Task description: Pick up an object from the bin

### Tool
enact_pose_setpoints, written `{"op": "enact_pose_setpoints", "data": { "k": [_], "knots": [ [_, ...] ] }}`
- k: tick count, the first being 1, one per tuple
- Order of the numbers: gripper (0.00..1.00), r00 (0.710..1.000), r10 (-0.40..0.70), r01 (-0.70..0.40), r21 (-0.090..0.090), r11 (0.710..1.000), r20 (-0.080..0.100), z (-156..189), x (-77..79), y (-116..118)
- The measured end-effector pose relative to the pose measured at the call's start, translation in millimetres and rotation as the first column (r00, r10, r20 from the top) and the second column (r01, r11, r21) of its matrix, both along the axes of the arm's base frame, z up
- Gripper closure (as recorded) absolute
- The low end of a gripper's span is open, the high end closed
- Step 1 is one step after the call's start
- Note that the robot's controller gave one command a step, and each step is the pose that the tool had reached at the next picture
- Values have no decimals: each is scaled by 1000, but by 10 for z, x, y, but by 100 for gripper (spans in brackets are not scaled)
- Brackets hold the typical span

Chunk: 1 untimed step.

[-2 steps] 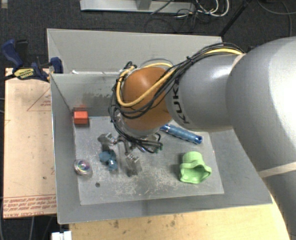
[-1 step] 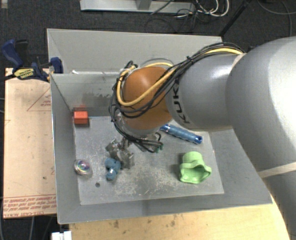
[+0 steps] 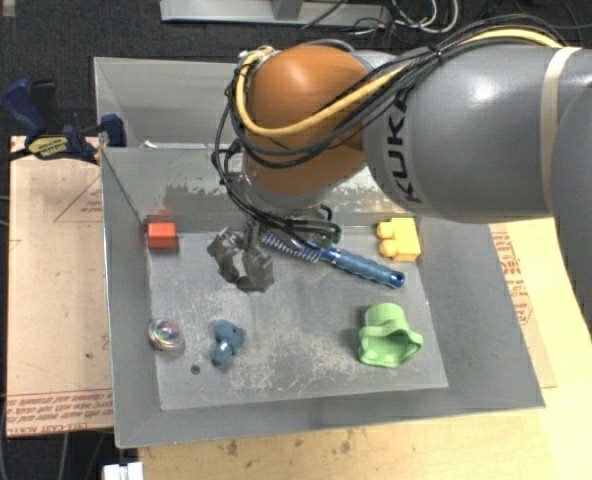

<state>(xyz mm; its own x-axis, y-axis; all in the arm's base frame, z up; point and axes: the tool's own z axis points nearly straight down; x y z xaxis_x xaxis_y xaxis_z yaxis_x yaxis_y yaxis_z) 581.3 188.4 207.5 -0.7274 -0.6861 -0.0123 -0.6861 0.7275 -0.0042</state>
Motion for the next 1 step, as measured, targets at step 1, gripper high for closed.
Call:
{"op": "enact_pose_setpoints", "data": {
  "k": [1],
  "knots": [
    [0,1000,-1,1,-2,1000,-9,-52,-18,-11]
  ]
}}
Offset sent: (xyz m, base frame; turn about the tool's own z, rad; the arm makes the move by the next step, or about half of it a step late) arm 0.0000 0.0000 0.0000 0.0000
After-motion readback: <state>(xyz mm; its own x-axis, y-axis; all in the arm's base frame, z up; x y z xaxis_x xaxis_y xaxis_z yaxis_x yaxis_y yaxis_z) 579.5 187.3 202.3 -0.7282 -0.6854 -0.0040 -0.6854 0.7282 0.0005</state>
